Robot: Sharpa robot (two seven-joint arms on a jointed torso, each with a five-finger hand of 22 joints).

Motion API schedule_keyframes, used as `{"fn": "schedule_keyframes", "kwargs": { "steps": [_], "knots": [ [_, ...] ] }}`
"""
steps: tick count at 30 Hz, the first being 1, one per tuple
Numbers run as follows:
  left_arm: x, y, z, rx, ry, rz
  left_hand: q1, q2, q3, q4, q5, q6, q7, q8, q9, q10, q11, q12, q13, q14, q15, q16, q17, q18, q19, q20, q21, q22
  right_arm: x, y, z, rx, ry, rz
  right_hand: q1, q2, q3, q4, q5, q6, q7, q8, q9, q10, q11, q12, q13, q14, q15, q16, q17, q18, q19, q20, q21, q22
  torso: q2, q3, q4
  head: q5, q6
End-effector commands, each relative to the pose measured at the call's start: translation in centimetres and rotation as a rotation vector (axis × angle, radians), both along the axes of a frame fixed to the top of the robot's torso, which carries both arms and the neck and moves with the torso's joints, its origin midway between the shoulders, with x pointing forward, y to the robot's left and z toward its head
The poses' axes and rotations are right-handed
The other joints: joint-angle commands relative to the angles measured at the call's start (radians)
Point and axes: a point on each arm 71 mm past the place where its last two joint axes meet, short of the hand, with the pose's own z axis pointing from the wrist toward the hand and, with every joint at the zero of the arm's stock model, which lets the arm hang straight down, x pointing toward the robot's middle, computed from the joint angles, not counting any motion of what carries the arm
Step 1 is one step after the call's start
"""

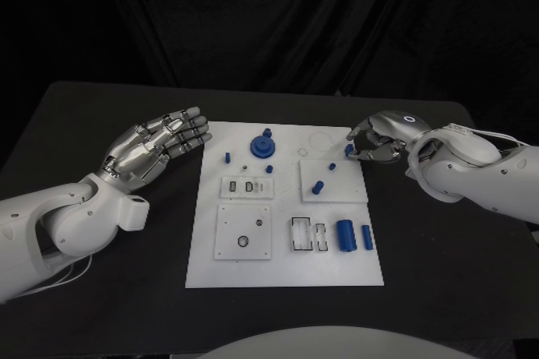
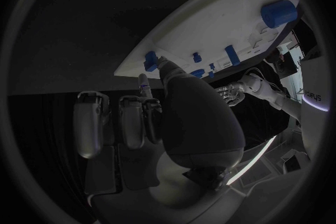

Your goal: Assemble the parts on the task board

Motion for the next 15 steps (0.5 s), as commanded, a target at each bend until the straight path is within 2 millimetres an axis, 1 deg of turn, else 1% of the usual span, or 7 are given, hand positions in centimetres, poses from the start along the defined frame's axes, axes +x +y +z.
{"fn": "schedule_keyframes", "kwargs": {
  "steps": [1,10,15],
  "knots": [
    [-0.15,0.1,0.5,-0.066,-0.057,0.003,-0.012,-0.001,0.005,0.003,0.003,0.003,0.016,0.004,0.001,0.001,0.004,0.005,0.001,0.0,0.004,0.003,0.002,-0.009,0.001,-0.002,0.005,-0.002,-0.02,-0.09,-0.38,-0.01,0.021,-0.012,0.008,0.001,-0.005,0.001,-0.004,0.001,0.003,0.002,-0.001,0.106,0.004,0.003,0.263,0.09,0.002,-0.005,0.193,0.004,0.031,0.003,-0.007,0.187,0.0,-0.0001,0.0,0.0,-0.002],
    [-0.13,0.15,0.46,-0.065,-0.055,0.003,-0.012,-0.001,0.005,0.003,0.003,0.003,0.016,0.004,0.001,0.001,0.004,0.005,0.001,0.0,0.004,0.003,0.002,-0.009,0.001,-0.002,0.005,-0.002,0.1,-0.02,-0.69,-0.013,0.028,-0.013,0.02,0.002,-0.005,-0.001,0.002,0.006,0.004,0.005,-0.001,0.106,0.005,0.003,0.263,0.089,0.003,-0.009,0.187,0.006,0.027,0.003,-0.015,0.183,0.0,0.0002,0.0001,0.003,-0.003],
    [-0.12,0.15,0.43,-0.065,-0.054,0.002,-0.013,-0.002,0.008,0.003,0.003,0.002,0.016,0.004,0.001,0.0,0.005,0.004,0.001,-0.001,0.005,0.003,0.001,-0.01,0.001,-0.002,0.004,-0.002,0.17,0.04,-0.77,-0.015,0.03,-0.015,0.038,0.004,-0.004,-0.005,0.018,0.007,0.004,0.005,-0.003,0.106,0.006,0.003,0.263,0.087,0.003,-0.013,0.183,0.007,0.025,0.004,-0.018,0.181,0.0,0.0006,-0.0002,0.004,-0.005]
  ]
}}
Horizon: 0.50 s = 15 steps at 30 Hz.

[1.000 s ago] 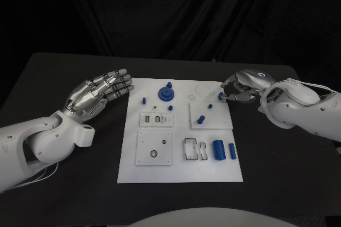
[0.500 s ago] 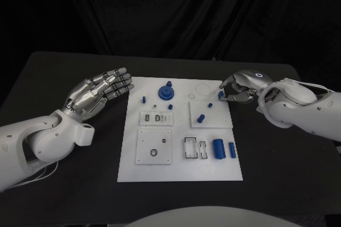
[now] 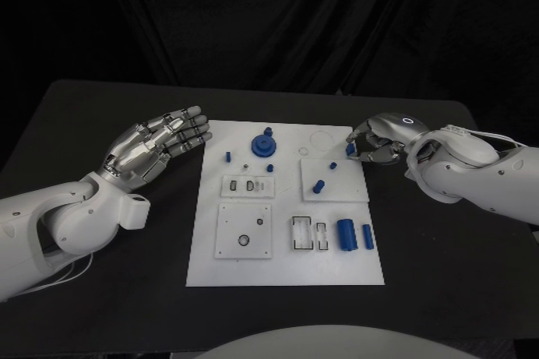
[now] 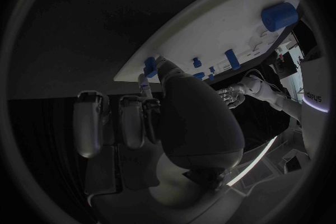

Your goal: Assemble the parts on the task board

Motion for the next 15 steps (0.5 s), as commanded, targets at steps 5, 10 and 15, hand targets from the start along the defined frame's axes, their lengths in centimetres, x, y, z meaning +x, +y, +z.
{"fn": "schedule_keyframes", "kwargs": {
  "steps": [5,10,15],
  "knots": [
    [-0.14,0.08,0.48,-0.064,-0.054,0.002,-0.011,0.0,0.004,-0.001,0.003,0.002,0.016,0.004,0.001,0.0,0.005,0.004,0.001,-0.001,0.005,0.003,0.001,-0.01,0.001,-0.002,0.004,-0.001,0.09,-0.07,-0.26,-0.008,0.013,-0.017,0.016,0.005,0.0,-0.002,0.012,0.019,0.003,0.012,0.001,0.106,0.006,0.003,0.263,0.087,0.004,-0.006,0.182,0.008,0.025,0.005,-0.009,0.18,0.0,0.0006,-0.0003,0.002,-0.002],
    [-0.13,0.1,0.46,-0.064,-0.053,0.001,-0.011,0.0,0.004,-0.001,0.003,0.002,0.016,0.004,0.001,0.0,0.005,0.004,0.001,-0.001,0.005,0.003,0.001,-0.01,0.001,-0.002,0.004,-0.001,0.19,-0.01,-0.28,-0.007,0.01,-0.017,0.02,0.009,-0.001,0.0,0.014,0.035,0.003,0.02,0.006,0.106,0.007,0.003,0.263,0.086,0.004,-0.009,0.178,0.009,0.023,0.005,-0.013,0.178,0.0,0.0001,0.0,0.002,-0.003],
    [-0.12,0.1,0.43,-0.064,-0.052,0.0,-0.011,0.0,0.004,-0.001,0.003,0.002,0.016,0.004,0.001,0.0,0.005,0.004,0.001,-0.001,0.005,0.003,0.001,-0.01,0.001,-0.002,0.004,-0.001,0.33,0.07,-0.25,-0.004,0.0,-0.014,0.018,0.013,-0.003,0.006,0.011,0.052,0.002,0.028,0.011,0.106,0.007,0.003,0.263,0.086,0.005,-0.01,0.177,0.009,0.022,0.005,-0.014,0.178,0.0,-0.0005,0.0004,0.002,-0.004]
  ]
}}
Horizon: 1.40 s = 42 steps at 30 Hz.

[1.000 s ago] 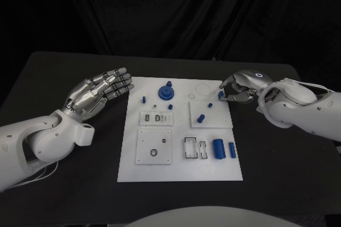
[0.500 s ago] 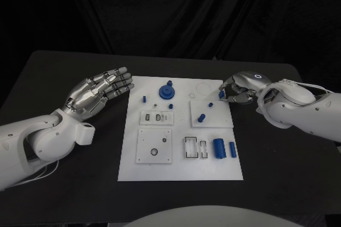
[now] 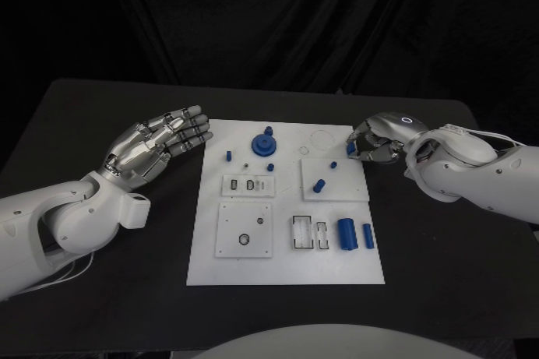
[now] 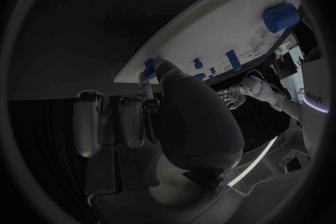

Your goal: Assemble the parts on the task board

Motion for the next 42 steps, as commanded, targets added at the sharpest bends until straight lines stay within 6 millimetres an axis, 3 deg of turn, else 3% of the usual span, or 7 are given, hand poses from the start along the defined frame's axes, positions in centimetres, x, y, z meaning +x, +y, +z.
{"fn": "schedule_keyframes", "kwargs": {
  "steps": [1,9,13,18,24,34,42],
  "knots": [
    [-0.1,0.1,0.5,-0.063,-0.054,0.001,-0.01,0.002,0.007,-0.001,0.003,0.0,0.016,0.003,0.001,-0.001,0.005,0.004,0.001,-0.001,0.005,0.003,0.001,-0.01,0.0,-0.002,0.004,-0.001,0.1,-0.1,-0.1,0.0,-0.004,-0.014,0.008,0.007,-0.004,0.008,-0.001,0.016,-0.001,0.008,0.004,0.106,0.007,0.003,0.263,0.086,0.005,-0.006,0.176,0.009,0.022,0.006,-0.007,0.178,0.0,-0.0009,0.0004,0.0,-0.001],
    [-0.1,0.1,0.4,-0.063,-0.052,0.0,-0.01,0.002,0.007,-0.001,0.003,0.0,0.016,0.003,0.001,-0.001,0.005,0.004,0.001,-0.001,0.005,0.003,0.001,-0.01,0.0,-0.002,0.004,-0.001,0.3,0.0,0.0,0.003,-0.017,-0.015,0.01,0.025,-0.003,0.013,0.002,0.053,-0.005,0.032,0.019,0.106,0.009,0.003,0.263,0.085,0.006,-0.009,0.172,0.01,0.021,0.006,-0.01,0.178,0.0,-0.0008,-0.0001,0.001,-0.004],
    [-0.1,0.1,0.4,-0.063,-0.051,0.001,-0.011,0.002,0.009,-0.001,0.003,-0.001,0.016,0.003,0.001,-0.002,0.005,0.002,0.001,-0.002,0.005,0.003,0.001,-0.01,0.0,-0.002,0.004,-0.001,0.3,0.0,0.2,0.016,-0.042,-0.016,0.023,0.049,0.006,0.006,0.033,0.087,-0.012,0.06,0.036,0.106,0.011,0.003,0.263,0.085,0.007,-0.01,0.171,0.009,0.022,0.007,-0.011,0.179,0.0,-0.001,-0.0002,0.004,-0.004],
    [-0.2,0.2,0.4,-0.061,-0.049,0.002,-0.011,0.002,0.009,-0.001,0.003,-0.001,0.016,0.003,0.001,-0.002,0.005,0.002,0.001,-0.002,0.005,0.003,0.001,-0.01,0.0,-0.002,0.004,-0.001,-0.1,0.0,0.7,0.069,-0.084,-0.015,0.058,0.07,0.02,-0.027,0.121,0.126,-0.024,0.106,0.068,0.106,0.005,0.003,0.263,0.085,0.003,-0.01,0.171,0.011,0.019,0.005,-0.016,0.178,0.0,-0.0012,0.0,0.011,-0.005],
    [-0.2,0.4,0.3,-0.057,-0.048,0.009,-0.012,0.001,0.011,0.0,0.003,0.001,0.017,0.003,0.001,-0.002,0.005,0.004,0.001,-0.002,0.005,0.003,0.001,-0.01,0.0,-0.002,0.004,-0.001,-1.0,0.4,1.8,0.112,-0.103,-0.006,0.058,0.069,0.018,-0.032,0.127,0.13,-0.028,0.117,0.079,0.106,0.001,0.003,0.263,0.085,0.001,-0.012,0.169,0.011,0.02,0.003,-0.017,0.178,0.0,-0.0008,-0.0001,0.016,-0.002],
    [-0.1,0.1,0.3,-0.055,-0.044,0.006,-0.013,0.0,0.012,0.0,0.002,0.003,0.017,0.004,0.001,0.0,0.005,0.006,0.001,-0.002,0.005,0.004,0.001,-0.01,0.001,-0.002,0.005,-0.001,-4.1,6.9,4.8,0.104,-0.111,0.164,0.062,0.063,0.011,-0.043,0.119,0.135,-0.034,0.136,0.097,0.106,-0.005,0.003,0.263,0.083,-0.004,-0.018,0.161,0.013,0.016,-0.001,-0.025,0.175,-0.002,-0.0029,-0.0018,0.035,-0.002],
    [-0.1,0.0,0.3,-0.057,-0.042,0.003,-0.013,0.0,0.013,0.0,0.002,0.002,0.017,0.003,0.001,-0.001,0.004,0.005,0.001,-0.002,0.005,0.005,0.001,-0.01,0.0,-0.002,0.004,-0.001,-5.4,12.3,4.3,0.052,-0.111,0.311,0.063,0.057,0.008,-0.052,0.136,0.131,-0.035,0.143,0.107,0.106,-0.006,0.003,0.263,0.083,-0.007,-0.019,0.159,0.013,0.016,-0.004,-0.026,0.175,0.0,-0.0024,0.0,0.053,-0.003]
  ]
}}
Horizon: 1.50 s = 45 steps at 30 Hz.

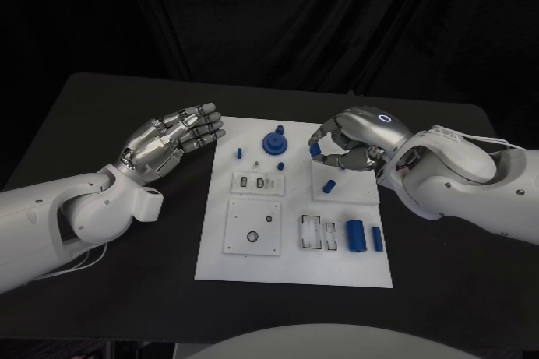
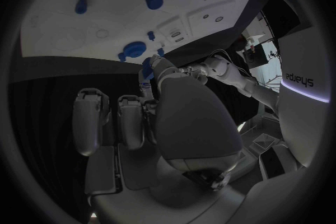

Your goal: Assemble the parts on the task board

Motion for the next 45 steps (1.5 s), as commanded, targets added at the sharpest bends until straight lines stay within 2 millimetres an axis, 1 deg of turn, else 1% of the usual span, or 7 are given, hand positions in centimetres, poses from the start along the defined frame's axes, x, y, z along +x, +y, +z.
{"fn": "schedule_keyframes", "kwargs": {
  "steps": [1,3,9,11,17,31,45],
  "knots": [
    [-0.1,0.1,0.4,-0.056,-0.046,0.007,-0.013,0.0,0.007,-0.001,0.002,0.002,0.017,0.003,0.001,-0.001,0.004,0.005,0.001,-0.002,0.005,0.005,0.001,-0.01,0.0,-0.002,0.004,-0.002,-0.2,1.3,-0.8,-0.08,-0.01,0.014,0.002,-0.004,-0.002,-0.006,0.008,0.027,-0.028,0.059,0.067,0.104,-0.004,0.003,0.263,0.083,-0.007,-0.004,0.159,0.013,0.016,-0.004,-0.005,0.176,0.001,0.0001,0.0016,0.005,-0.001],
    [-0.1,0.1,0.4,-0.056,-0.046,0.007,-0.013,0.0,0.007,-0.001,0.002,0.002,0.017,0.003,0.001,-0.001,0.004,0.005,0.001,-0.002,0.005,0.005,0.001,-0.01,0.0,-0.002,0.004,-0.002,-0.1,2.5,-1.4,-0.098,0.005,0.034,0.0,-0.004,-0.003,-0.007,0.01,0.029,-0.029,0.062,0.07,0.104,-0.005,0.003,0.263,0.082,-0.007,-0.005,0.157,0.013,0.016,-0.005,-0.007,0.175,0.001,0.0007,0.0038,0.005,0.0],
    [0.0,0.0,0.4,-0.055,-0.044,0.004,-0.013,0.0,0.007,-0.001,0.002,0.002,0.017,0.003,0.001,-0.001,0.004,0.005,0.001,-0.002,0.005,0.005,0.001,-0.01,0.0,-0.002,0.004,-0.002,0.3,4.9,-2.6,-0.125,0.03,0.064,-0.001,-0.005,-0.004,-0.008,0.011,0.03,-0.029,0.064,0.072,0.104,-0.005,0.003,0.263,0.082,-0.008,-0.008,0.154,0.014,0.013,-0.005,-0.011,0.172,0.002,0.0041,-0.0014,0.013,-0.002],
    [0.0,0.0,0.4,-0.055,-0.043,0.002,-0.014,-0.001,0.009,0.0,0.002,0.0,0.017,0.003,0.001,-0.001,0.004,0.005,0.001,-0.002,0.005,0.004,0.001,-0.01,-0.001,-0.002,0.003,-0.002,0.5,5.6,-2.9,-0.128,0.034,0.071,-0.002,-0.005,-0.005,-0.009,0.012,0.031,-0.03,0.066,0.074,0.104,-0.006,0.003,0.263,0.081,-0.008,-0.009,0.152,0.015,0.013,-0.006,-0.013,0.171,0.001,0.0026,-0.0008,0.017,-0.001],
    [0.0,-0.3,0.3,-0.054,-0.04,-0.005,-0.014,-0.001,0.009,0.0,0.002,0.0,0.017,0.003,0.001,-0.001,0.004,0.005,0.001,-0.002,0.005,0.004,0.001,-0.01,-0.001,-0.002,0.003,-0.002,0.7,7.0,-3.4,-0.148,0.047,0.075,-0.004,-0.006,-0.006,-0.01,0.013,0.031,-0.031,0.068,0.076,0.104,-0.007,0.003,0.263,0.081,-0.009,-0.01,0.15,0.016,0.011,-0.006,-0.016,0.17,0.001,0.0029,-0.0013,0.02,-0.002],
    [0.1,-0.5,0.3,-0.053,-0.035,-0.014,-0.015,-0.001,0.012,0.0,0.001,-0.002,0.017,0.002,0.001,-0.003,0.004,0.003,0.001,-0.003,0.005,0.004,0.001,-0.011,-0.003,-0.002,0.003,-0.002,1.0,8.4,-4.1,-0.182,0.058,0.077,-0.015,-0.008,-0.01,-0.01,0.013,0.021,-0.03,0.067,0.081,0.104,-0.007,0.003,0.263,0.081,-0.01,-0.013,0.147,0.017,0.01,-0.008,-0.021,0.168,0.001,0.0011,-0.0001,0.021,-0.006],
    [0.1,-0.6,0.2,-0.05,-0.031,-0.019,-0.016,-0.001,0.014,0.0,0.001,-0.002,0.018,0.002,0.001,-0.003,0.005,0.004,0.001,-0.003,0.006,0.004,0.001,-0.011,-0.003,-0.002,0.002,-0.002,1.1,8.7,-4.5,-0.209,0.078,0.066,-0.027,-0.008,-0.013,-0.01,0.008,0.002,-0.026,0.062,0.085,0.104,-0.004,0.003,0.263,0.079,-0.008,-0.018,0.14,0.018,0.007,-0.008,-0.028,0.165,0.001,0.0017,0.0026,0.018,-0.01]
  ]
}}
